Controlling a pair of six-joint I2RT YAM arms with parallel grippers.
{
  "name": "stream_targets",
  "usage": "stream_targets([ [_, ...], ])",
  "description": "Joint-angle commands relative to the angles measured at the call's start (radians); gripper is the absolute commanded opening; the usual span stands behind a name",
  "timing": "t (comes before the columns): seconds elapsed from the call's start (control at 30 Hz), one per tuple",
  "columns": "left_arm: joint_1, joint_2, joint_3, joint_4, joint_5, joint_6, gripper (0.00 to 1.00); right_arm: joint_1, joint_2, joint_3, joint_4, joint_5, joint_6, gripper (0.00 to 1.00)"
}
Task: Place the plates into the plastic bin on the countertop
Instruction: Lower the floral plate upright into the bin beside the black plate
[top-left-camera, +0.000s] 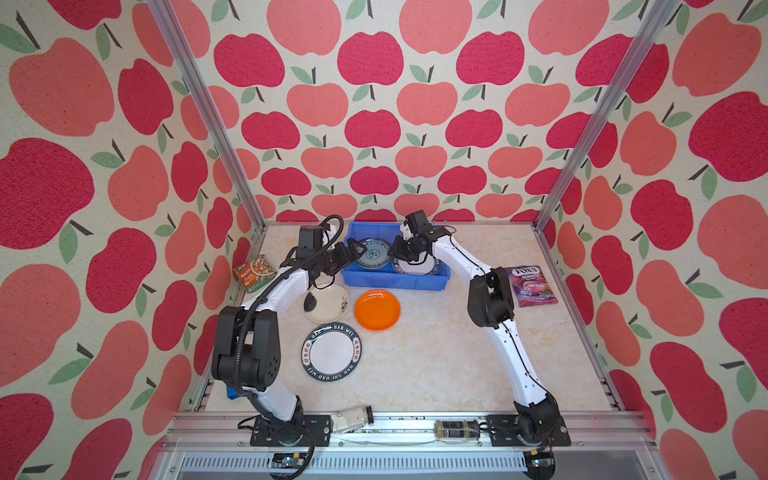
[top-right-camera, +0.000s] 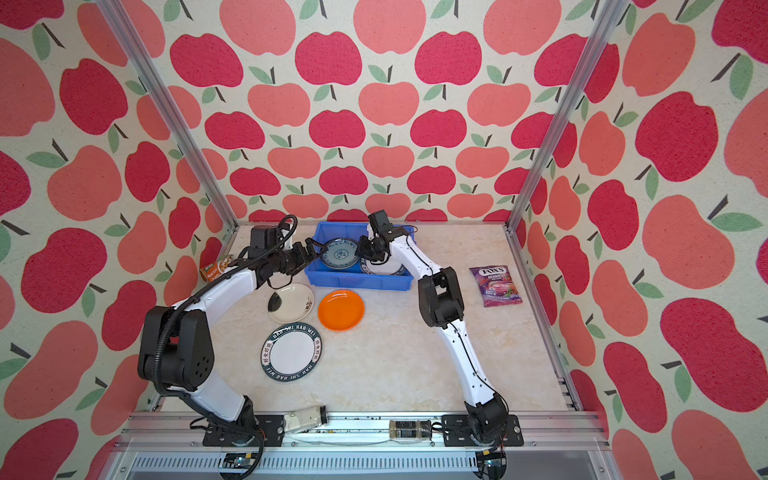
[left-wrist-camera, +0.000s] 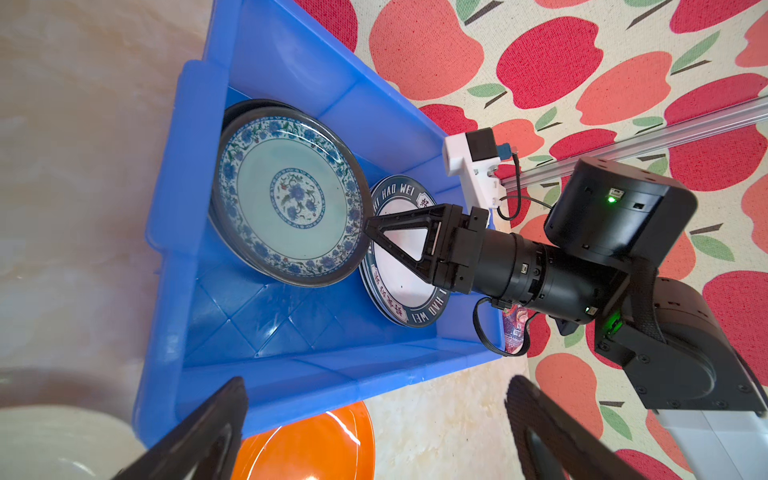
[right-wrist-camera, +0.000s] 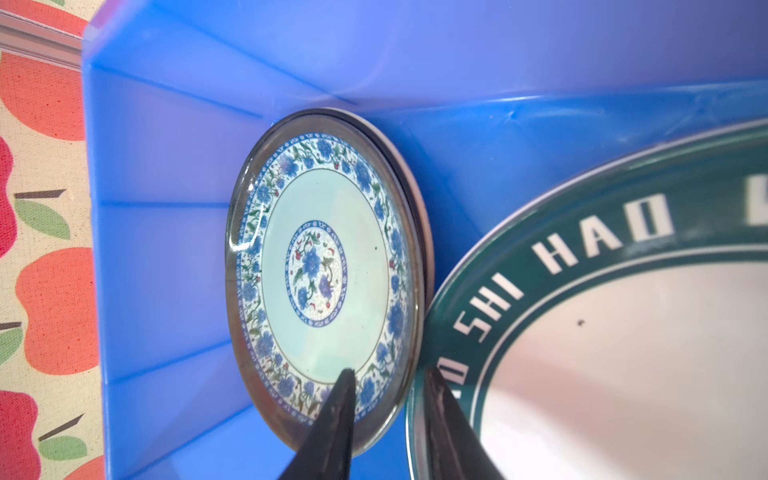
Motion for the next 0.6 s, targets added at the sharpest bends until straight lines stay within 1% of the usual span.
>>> stream_targets([
  [0.0, 0.005, 0.000, -0.001, 0.016, 0.013, -0.007, 0.99, 0.015, 0.021, 0.051, -0.022, -0.010, -0.017, 0.28],
  [0.07, 0.006, 0.000, 0.002, 0.010, 0.012, -0.004, 0.99, 0.020, 0.038, 0.078, -0.025, -0.015, -0.015, 0.24],
  [0.13, 0.008, 0.003, 0.001, 0.013, 0.012, -0.004, 0.99, 0.023, 0.053, 0.107, -0.031, -0.019, -0.012, 0.19],
  [0.23, 0.007, 0.009, 0.006, 0.011, 0.015, -0.006, 0.99, 0.027, 0.072, 0.140, -0.044, -0.023, -0.014, 0.18],
  [0.3, 0.008, 0.012, 0.009, 0.010, 0.015, -0.006, 0.99, 0.025, 0.072, 0.143, -0.054, -0.022, -0.017, 0.19],
  [0.37, 0.008, 0.012, 0.009, 0.007, 0.014, -0.005, 0.99, 0.025, 0.067, 0.142, -0.069, -0.009, -0.027, 0.24],
  [0.47, 0.006, 0.011, 0.010, 0.009, 0.015, -0.006, 0.99, 0.023, 0.056, 0.137, -0.078, -0.007, -0.036, 0.27],
  [0.57, 0.005, 0.007, 0.008, 0.010, 0.015, -0.009, 0.99, 0.026, 0.030, 0.127, -0.088, 0.003, -0.047, 0.28],
])
